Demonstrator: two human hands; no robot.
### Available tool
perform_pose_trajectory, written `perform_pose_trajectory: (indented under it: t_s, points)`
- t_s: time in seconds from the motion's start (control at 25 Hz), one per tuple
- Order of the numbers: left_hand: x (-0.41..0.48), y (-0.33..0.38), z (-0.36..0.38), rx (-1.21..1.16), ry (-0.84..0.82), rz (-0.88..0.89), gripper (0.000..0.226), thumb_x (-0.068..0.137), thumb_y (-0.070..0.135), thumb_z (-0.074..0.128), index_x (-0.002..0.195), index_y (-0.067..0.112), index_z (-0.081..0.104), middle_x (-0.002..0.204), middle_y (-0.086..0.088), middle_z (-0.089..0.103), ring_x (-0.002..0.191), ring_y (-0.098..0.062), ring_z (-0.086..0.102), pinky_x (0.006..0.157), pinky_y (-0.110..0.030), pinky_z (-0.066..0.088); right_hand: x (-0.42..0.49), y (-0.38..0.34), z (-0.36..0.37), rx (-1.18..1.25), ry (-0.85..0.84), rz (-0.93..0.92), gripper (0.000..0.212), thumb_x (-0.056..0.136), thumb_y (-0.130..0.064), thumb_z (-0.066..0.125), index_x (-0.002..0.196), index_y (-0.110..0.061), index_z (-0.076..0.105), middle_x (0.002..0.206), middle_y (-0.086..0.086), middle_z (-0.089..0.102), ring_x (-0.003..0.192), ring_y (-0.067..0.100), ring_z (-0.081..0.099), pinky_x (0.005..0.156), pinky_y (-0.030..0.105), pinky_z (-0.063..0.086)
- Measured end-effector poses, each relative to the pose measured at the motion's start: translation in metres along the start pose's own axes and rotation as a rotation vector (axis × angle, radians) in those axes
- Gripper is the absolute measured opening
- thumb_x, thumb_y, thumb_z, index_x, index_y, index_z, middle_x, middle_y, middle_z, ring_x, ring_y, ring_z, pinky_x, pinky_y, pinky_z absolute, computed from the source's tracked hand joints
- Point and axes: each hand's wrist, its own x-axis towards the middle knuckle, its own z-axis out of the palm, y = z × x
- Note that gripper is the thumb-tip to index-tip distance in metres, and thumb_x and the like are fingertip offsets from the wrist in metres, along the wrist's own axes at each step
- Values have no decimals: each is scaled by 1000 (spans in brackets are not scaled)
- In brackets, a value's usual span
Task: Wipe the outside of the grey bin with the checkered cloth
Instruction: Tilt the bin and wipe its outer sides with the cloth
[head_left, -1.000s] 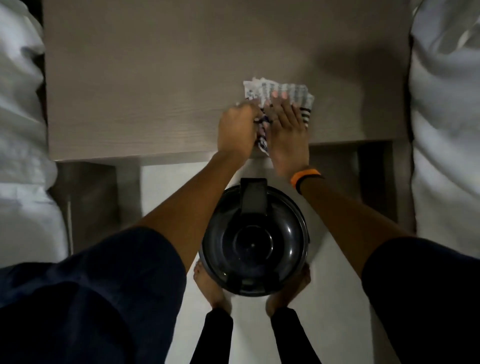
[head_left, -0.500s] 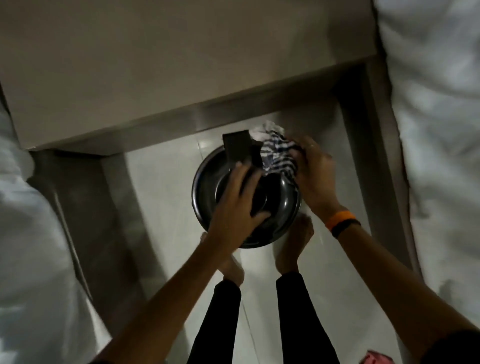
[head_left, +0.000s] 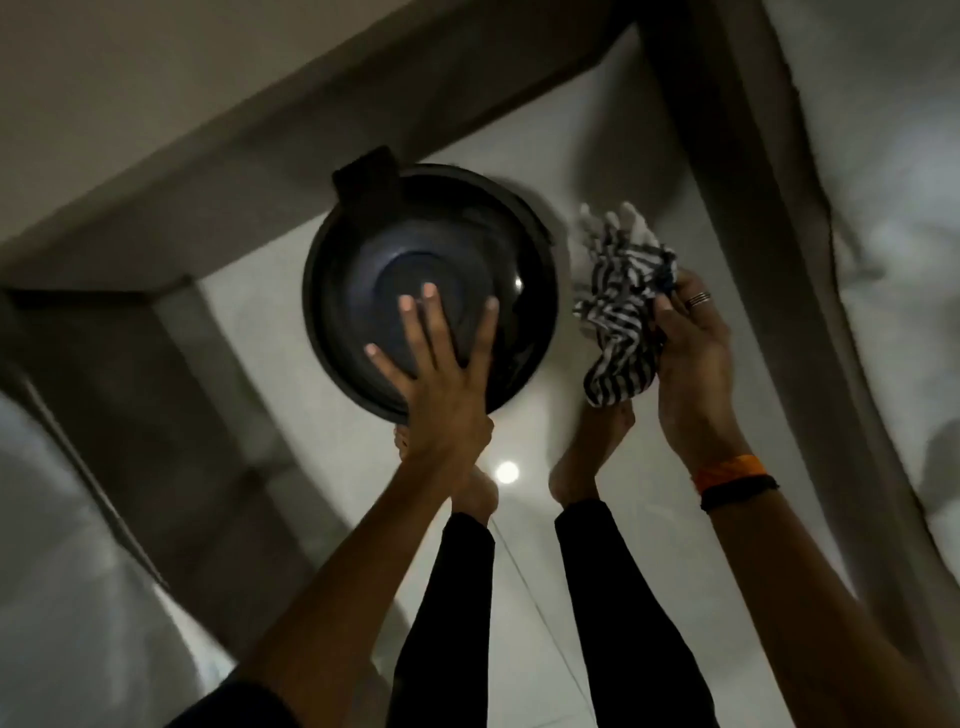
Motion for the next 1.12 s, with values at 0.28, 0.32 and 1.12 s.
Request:
perform_pose_trajectory:
  t_s: [0.28,0.32,1.12]
  points:
    - [20,-59,-48,-771,-25,-339,159,35,58,85,156,39,-17,169,-8,-5,156,-30,3,122,-61,19,3,57,40,184,9,83,43,106,-39,40,137,-17,59,144,0,62,130,9,60,118,38,44]
    - [18,-60,-48,-833,-17,-312,158,38,50,86,158,32,-14,168,-9,0,156,-26,11,122,-53,27,3,71,66,-9,-120,37,43,107,-38,43,143,-19,54,150,-4,55,136,2,53,125,38,36]
    - [6,-40,-21,-605,65,-211,138,65,19,91,159,12,-9,168,-9,-3,156,-27,4,122,-56,26,145,89,85,-1243,-187,-255,49,110,-43,31,157,-31,39,168,-1,37,158,22,28,131,49,15]
